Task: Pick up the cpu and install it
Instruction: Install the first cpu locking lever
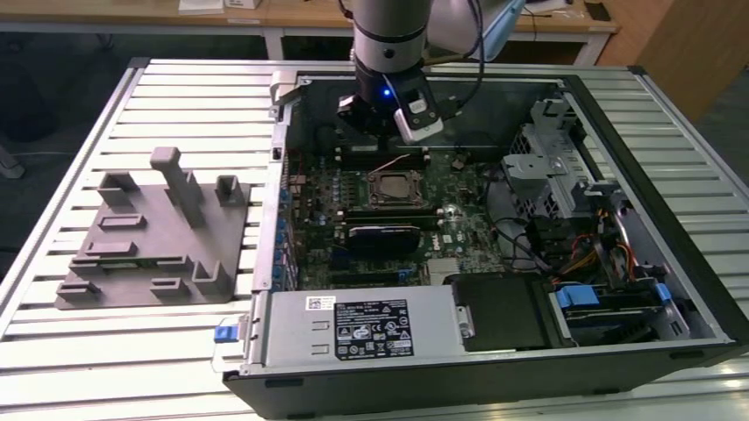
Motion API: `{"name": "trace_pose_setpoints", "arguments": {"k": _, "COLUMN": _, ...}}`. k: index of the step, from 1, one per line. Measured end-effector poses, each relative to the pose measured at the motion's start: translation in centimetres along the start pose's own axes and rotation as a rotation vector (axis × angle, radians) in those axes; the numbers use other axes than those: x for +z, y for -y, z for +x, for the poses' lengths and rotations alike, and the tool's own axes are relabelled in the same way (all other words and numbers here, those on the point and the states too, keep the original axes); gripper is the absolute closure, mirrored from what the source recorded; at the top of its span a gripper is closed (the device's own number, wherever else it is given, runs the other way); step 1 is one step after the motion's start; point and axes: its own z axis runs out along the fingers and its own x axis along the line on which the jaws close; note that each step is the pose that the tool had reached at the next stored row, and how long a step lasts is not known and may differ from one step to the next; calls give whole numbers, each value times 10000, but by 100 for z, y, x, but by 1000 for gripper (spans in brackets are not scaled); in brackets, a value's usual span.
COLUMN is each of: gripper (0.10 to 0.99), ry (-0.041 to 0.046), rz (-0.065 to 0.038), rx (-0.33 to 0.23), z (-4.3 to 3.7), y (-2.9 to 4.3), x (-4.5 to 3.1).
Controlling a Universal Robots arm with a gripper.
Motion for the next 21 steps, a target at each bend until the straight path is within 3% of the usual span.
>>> {"name": "trace_pose_setpoints", "arguments": {"k": 4, "gripper": 980, "ry": 11, "rz": 2, "rx": 24, "z": -1, "y": 0, "x": 0}}
{"name": "trace_pose_setpoints", "arguments": {"k": 6, "gripper": 980, "ry": 59, "rz": 2, "rx": 106, "z": -1, "y": 0, "x": 1}}
{"name": "trace_pose_setpoints", "arguments": {"k": 17, "gripper": 980, "ry": 567, "rz": -24, "rx": 680, "z": 0, "y": 6, "x": 26}}
{"name": "trace_pose_setpoints", "arguments": {"k": 21, "gripper": 980, "ry": 653, "rz": -7, "rx": 844, "z": -13, "y": 6, "x": 35}}
